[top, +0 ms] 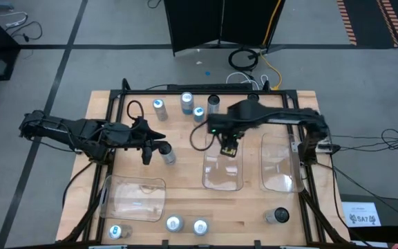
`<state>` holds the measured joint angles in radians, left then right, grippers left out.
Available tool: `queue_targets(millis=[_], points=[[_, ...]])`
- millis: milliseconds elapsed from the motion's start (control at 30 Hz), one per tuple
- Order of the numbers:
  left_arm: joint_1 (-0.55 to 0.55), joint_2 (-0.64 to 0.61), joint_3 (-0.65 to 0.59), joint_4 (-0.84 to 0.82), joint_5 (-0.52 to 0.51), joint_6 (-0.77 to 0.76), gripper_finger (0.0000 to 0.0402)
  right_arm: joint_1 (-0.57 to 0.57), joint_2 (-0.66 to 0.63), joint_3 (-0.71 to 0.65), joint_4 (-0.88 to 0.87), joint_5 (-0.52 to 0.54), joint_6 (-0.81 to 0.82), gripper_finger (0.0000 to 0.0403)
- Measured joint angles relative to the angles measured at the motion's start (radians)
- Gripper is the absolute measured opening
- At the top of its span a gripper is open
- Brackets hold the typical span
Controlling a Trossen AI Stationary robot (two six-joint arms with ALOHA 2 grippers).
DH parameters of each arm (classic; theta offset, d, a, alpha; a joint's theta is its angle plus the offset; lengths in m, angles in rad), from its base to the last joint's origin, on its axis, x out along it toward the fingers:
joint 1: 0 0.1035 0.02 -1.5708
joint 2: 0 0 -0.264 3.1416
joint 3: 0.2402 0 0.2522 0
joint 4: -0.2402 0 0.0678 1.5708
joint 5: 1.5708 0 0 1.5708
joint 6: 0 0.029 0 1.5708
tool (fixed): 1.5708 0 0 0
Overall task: Sort soda cans
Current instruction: Put the middle right blue soda can into the middle transparent bin
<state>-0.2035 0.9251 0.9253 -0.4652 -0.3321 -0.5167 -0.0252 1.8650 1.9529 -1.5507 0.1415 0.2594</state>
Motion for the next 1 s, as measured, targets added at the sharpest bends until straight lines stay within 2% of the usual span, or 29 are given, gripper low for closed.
queue_targets(millis=[333,500,1000], points=[[0.000,0.000,0.000,0.000,0.014,0.000,0.0146,-0.081,0.085,-0.033,0.196,-0.095,-0.062,0.0221],[0.000,0.000,0.000,0.000,0.014,0.000,0.0146,-0.104,0.141,-0.034,0.194,-0.141,-0.054,0.0228],[0.000,0.000,0.000,0.000,0.014,0.000,0.0146,-0.104,0.244,-0.034,0.212,-0.148,-0.027,0.0246]])
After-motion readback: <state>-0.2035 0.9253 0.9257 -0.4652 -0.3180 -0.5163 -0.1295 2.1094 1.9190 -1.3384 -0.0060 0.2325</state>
